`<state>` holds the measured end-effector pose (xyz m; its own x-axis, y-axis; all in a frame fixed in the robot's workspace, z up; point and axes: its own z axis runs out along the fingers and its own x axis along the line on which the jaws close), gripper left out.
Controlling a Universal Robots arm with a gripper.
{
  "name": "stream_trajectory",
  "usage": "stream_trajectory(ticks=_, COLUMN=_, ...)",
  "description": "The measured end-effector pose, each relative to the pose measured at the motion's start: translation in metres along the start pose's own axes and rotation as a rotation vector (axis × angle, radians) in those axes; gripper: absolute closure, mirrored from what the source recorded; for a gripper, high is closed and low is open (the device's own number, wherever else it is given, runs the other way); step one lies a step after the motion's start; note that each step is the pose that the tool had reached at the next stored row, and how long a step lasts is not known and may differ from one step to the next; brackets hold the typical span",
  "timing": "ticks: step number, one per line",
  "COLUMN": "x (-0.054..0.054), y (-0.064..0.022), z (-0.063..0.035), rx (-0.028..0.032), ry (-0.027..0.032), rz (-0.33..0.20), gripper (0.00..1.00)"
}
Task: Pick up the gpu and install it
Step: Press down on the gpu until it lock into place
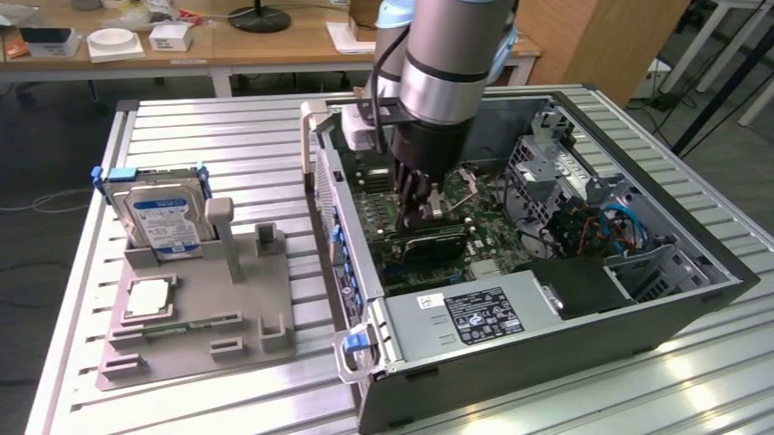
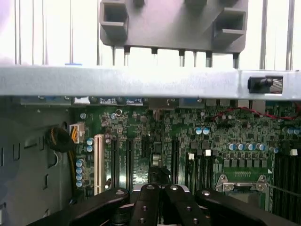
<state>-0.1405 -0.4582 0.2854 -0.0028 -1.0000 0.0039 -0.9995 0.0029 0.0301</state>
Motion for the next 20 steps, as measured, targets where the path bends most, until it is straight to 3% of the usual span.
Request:
stream_trajectory(ticks=9, x=0.000, y=0.0101, z=-0.0010, rx=-0.0436, ry=0.0006, rz=0.000, gripper=0.89)
stream_trajectory(ticks=11, x=0.000, y=0.0135, z=-0.0020, rx=-0.0467, ry=0.0005, rz=0.000, gripper=0.89)
stream_trajectory(ticks=20, x=-0.003, y=0.0279, z=-0.0063, rx=-0.0469, ry=0.0002, rz=0.000, gripper=0.89)
